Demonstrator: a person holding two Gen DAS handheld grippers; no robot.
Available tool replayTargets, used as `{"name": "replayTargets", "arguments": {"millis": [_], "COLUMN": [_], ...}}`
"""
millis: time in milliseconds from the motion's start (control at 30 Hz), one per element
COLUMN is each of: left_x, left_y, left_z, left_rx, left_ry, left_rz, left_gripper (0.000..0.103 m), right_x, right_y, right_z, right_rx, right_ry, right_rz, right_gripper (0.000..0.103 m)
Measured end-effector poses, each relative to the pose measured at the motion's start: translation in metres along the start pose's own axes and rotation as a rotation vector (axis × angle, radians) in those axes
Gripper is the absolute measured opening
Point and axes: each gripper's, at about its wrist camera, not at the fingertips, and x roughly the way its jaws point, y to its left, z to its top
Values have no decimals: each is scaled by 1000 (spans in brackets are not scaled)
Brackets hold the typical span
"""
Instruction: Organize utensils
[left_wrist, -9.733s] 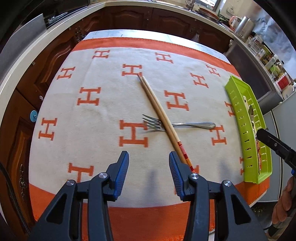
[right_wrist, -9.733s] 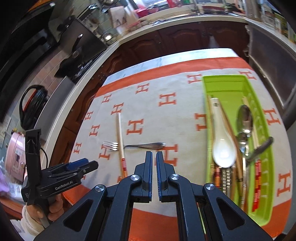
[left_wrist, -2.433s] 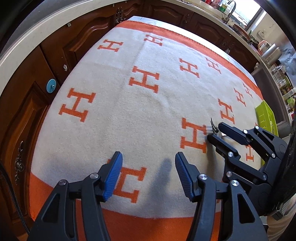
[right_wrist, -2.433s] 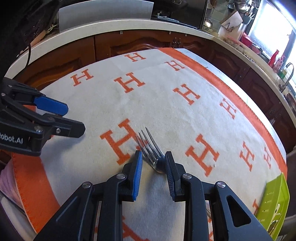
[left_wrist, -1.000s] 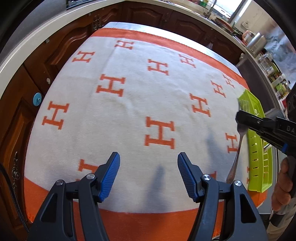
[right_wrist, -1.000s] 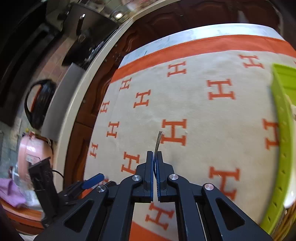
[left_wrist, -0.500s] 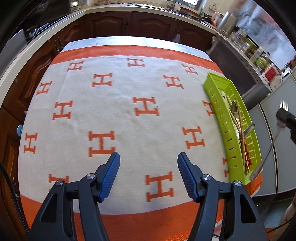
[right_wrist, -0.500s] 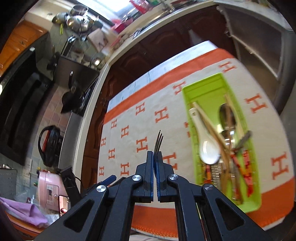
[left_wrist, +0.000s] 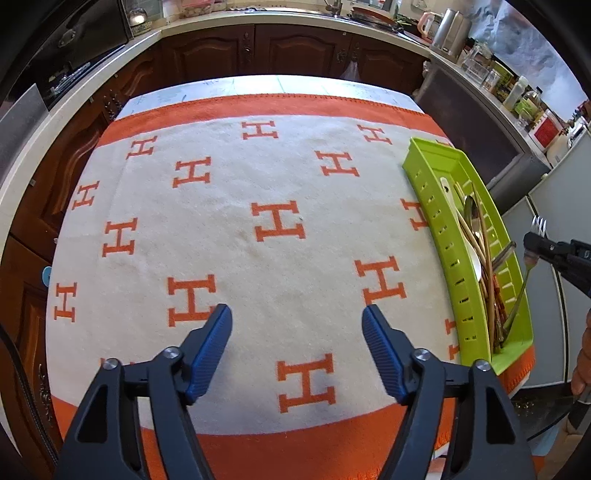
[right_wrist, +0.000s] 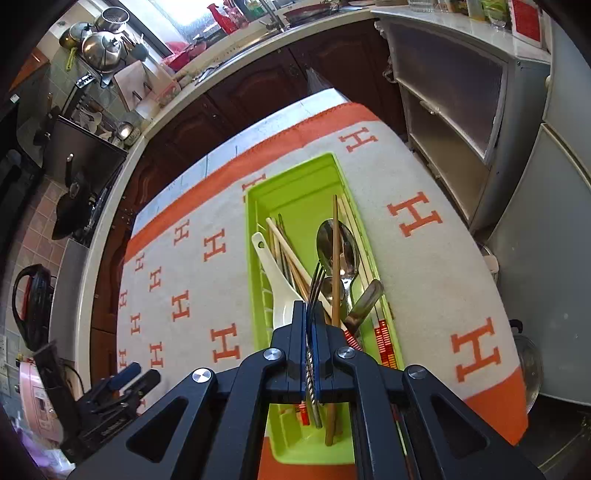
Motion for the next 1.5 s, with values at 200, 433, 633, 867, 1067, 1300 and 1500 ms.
{"name": "replayTargets", "arguments": {"millis": [200,433,633,867,1067,1300,1500], "left_x": [-8,-7,-7,-19,-36,-50,-61], "left_y": [1,-1,-4,-1,2,-2,-8], "left_z": [10,15,14,9,0,-13,-23], "left_rx": [-27,-43,-52,-79,-102,-92,-73], "left_ry": [-50,-52,-47,-86,-125,-153,-171], "left_rz": [23,29,36,41,46,67,83], "left_gripper": [93,99,100,100,100,102,102], "right_x": [21,46,44,36,25,13,-4], "right_y": [6,33,40,53,65,69,65], "right_z": [10,21,11,-12,-37,-63,-77], "right_rx": [-36,-70,-106,-153,-202,-211,-204], "right_ry": [3,-50,-49,-52,-58,-68,-81], "right_rz": [-29,-23,-14,-11,-25,-50,-52], "right_gripper": [5,37,37,37,39,43,44]}}
